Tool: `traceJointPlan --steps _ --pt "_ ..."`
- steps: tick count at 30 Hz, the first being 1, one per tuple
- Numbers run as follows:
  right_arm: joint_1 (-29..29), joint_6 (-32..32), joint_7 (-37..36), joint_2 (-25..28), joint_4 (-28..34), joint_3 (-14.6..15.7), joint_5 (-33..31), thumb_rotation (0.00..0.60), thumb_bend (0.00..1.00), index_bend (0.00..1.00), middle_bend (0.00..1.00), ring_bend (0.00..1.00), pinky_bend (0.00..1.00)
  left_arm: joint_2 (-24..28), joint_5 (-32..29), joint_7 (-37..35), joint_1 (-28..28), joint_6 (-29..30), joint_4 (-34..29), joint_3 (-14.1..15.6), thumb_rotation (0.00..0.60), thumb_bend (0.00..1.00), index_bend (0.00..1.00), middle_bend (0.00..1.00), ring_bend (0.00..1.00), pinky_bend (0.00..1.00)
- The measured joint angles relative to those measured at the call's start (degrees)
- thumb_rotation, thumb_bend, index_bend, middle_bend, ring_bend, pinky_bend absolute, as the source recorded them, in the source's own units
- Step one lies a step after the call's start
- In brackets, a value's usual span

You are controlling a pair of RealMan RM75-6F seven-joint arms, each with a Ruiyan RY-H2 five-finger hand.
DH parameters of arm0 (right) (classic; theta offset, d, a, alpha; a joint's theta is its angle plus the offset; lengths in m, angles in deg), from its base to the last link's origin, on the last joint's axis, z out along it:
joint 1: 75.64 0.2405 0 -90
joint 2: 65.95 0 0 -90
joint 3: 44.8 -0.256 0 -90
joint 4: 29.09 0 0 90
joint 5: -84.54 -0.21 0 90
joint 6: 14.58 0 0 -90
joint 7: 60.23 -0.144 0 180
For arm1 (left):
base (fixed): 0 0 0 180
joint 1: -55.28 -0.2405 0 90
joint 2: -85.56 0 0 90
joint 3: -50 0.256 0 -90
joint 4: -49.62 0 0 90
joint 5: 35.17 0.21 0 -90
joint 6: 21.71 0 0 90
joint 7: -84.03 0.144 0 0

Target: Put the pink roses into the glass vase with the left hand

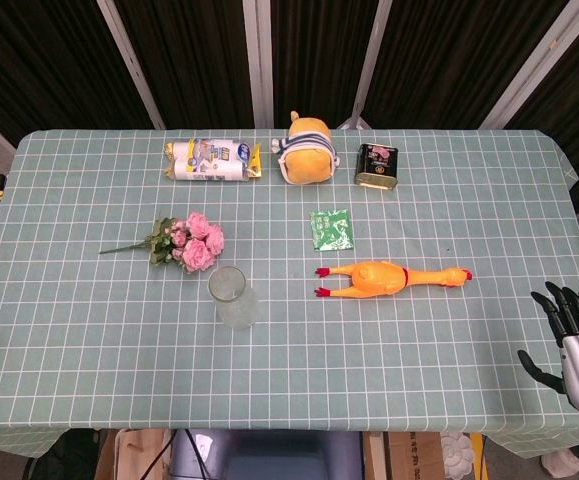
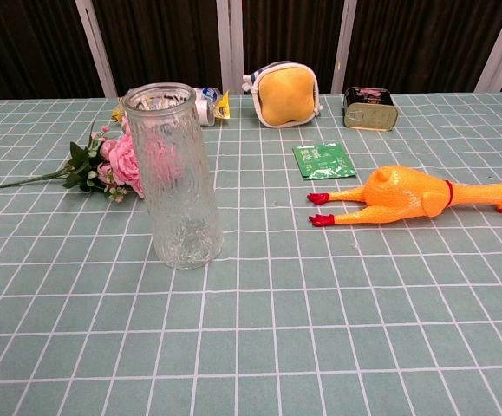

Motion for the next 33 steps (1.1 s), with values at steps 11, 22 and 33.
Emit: traceJointPlan --steps 11,22,33 --pt "-0.12 -0.32 1.16 -0.85 2.63 0.65 0.33 0.600 0.28 0.15 0.08 0.04 0.00 0.37 1.16 -0.64 -0.31 0.92 -0.29 0.20 0.600 0.29 0.11 0.05 0.00 0.05" --pt "-0.03 -1.81 2.18 -0.22 3.86 0.76 -0.90 0.600 0.28 0.15 0.08 0.04 0.00 -0.01 0.71 -1.23 0.87 -1.57 1.58 0.21 0.600 0.29 0.11 0.05 0.00 0.05" --pt "-0.17 -1.68 1.02 0.44 4.07 1.00 -0.43 0.600 0.28 0.15 0.08 0.04 0.00 -0.80 2.15 0.50 1.58 -1.81 1.07 0.76 0.600 0.28 0.11 0.06 0.00 0.05"
